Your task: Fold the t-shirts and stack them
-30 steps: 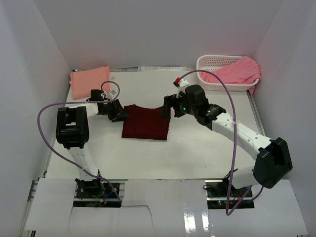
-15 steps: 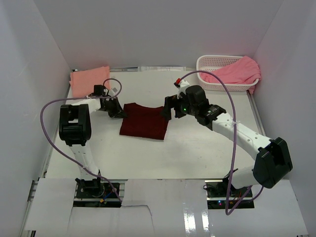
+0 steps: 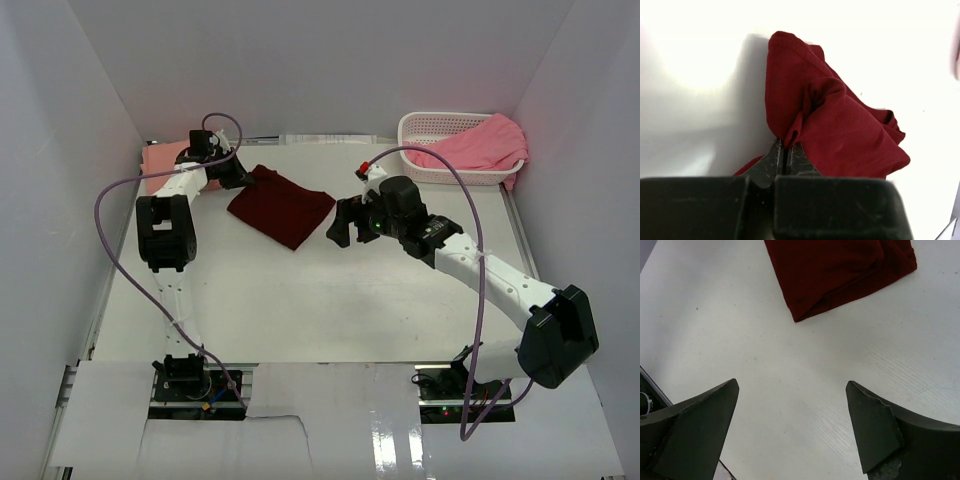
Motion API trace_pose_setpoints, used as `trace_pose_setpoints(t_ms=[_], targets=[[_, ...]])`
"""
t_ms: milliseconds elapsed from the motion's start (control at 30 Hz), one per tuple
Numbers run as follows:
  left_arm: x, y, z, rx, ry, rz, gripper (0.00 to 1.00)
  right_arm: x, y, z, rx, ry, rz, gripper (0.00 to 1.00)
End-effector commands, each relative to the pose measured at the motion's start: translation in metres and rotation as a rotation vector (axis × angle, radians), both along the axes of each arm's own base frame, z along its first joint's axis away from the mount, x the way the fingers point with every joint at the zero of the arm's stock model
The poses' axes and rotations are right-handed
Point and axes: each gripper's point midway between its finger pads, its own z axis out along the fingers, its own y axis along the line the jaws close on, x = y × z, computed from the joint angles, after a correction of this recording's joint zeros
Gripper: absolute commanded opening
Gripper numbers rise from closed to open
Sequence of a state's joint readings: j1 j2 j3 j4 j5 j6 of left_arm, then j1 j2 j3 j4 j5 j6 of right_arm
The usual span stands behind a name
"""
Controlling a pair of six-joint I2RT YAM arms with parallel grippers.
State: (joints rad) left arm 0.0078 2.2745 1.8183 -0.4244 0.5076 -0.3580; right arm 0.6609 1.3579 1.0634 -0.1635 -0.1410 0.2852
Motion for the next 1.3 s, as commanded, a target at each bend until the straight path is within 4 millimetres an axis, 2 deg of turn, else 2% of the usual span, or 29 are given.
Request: trace_pose_setpoints(t_ms=[0,33,67,100,133,167,200,300,333,467,600,633,700,733,800,833,867,933,1133,1267], targets=[[0.024,-0.025,0.025,-0.072,-0.073,-0.039,0.0,-0.005,-0.002,0.015,0.043,-0.021,0.0,0.94],[0.036,-0.026,0.041,-0.08,-0.115,-0.032,0.0,-0.006,-0.003,0.016,0.046,-0.021,0.001,0.94],[0.043,-0.024,0.036,-0.073,-0.115,-0.019,0.0,-0.007,-0.003,0.016,0.047,-0.019,0.001,0.94],[0.049,-0.023,0.04,-0.073,-0.131,-0.014,0.0,-0.007,-0.004,0.015,0.045,-0.017,0.0,0.94],[0.056,-0.021,0.046,-0.083,-0.142,0.001,0.0,-0.008,-0.003,0.014,0.044,-0.014,0.004,0.94],[0.065,-0.02,0.061,-0.094,-0.18,0.004,0.0,-0.009,-0.003,0.014,0.045,-0.013,0.005,0.94],[0.068,-0.021,0.063,-0.113,-0.18,0.003,0.0,-0.009,-0.004,0.012,0.041,-0.008,0.005,0.94],[0.075,-0.019,0.087,-0.16,-0.202,0.035,0.0,-0.009,-0.006,0.005,0.026,0.005,-0.001,0.94],[0.08,0.006,0.092,-0.158,-0.212,0.083,0.0,-0.009,-0.005,0.003,0.023,0.01,0.002,0.94],[0.08,0.04,0.111,-0.133,-0.234,0.178,0.0,-0.011,-0.005,0.0,0.021,0.018,0.01,0.94],[0.077,0.076,0.114,-0.124,-0.237,0.245,0.0,-0.012,-0.003,0.0,0.026,0.023,0.019,0.94],[0.077,0.092,0.118,-0.124,-0.242,0.271,0.0,-0.012,-0.003,0.001,0.027,0.024,0.021,0.94],[0.075,0.109,0.12,-0.129,-0.244,0.295,0.0,-0.013,-0.002,0.002,0.031,0.027,0.027,0.95],[0.075,0.126,0.124,-0.131,-0.254,0.315,0.0,-0.014,-0.001,0.004,0.034,0.027,0.032,0.95],[0.077,0.146,0.129,-0.111,-0.282,0.322,0.0,-0.016,0.0,0.005,0.032,0.038,0.042,0.95],[0.081,0.153,0.145,-0.099,-0.323,0.324,0.0,-0.017,0.0,0.006,0.032,0.043,0.045,0.95],[0.082,0.158,0.142,-0.095,-0.313,0.326,0.0,-0.018,0.0,0.005,0.027,0.051,0.049,0.95],[0.083,0.172,0.154,-0.088,-0.346,0.338,0.0,-0.019,-0.002,0.004,0.02,0.054,0.051,0.95],[0.084,0.18,0.194,-0.082,-0.481,0.303,0.0,-0.02,0.0,-0.006,0.007,0.082,0.061,0.95],[0.086,0.196,0.199,-0.062,-0.495,0.341,0.0,-0.021,0.004,-0.01,0.012,0.106,0.066,0.95]])
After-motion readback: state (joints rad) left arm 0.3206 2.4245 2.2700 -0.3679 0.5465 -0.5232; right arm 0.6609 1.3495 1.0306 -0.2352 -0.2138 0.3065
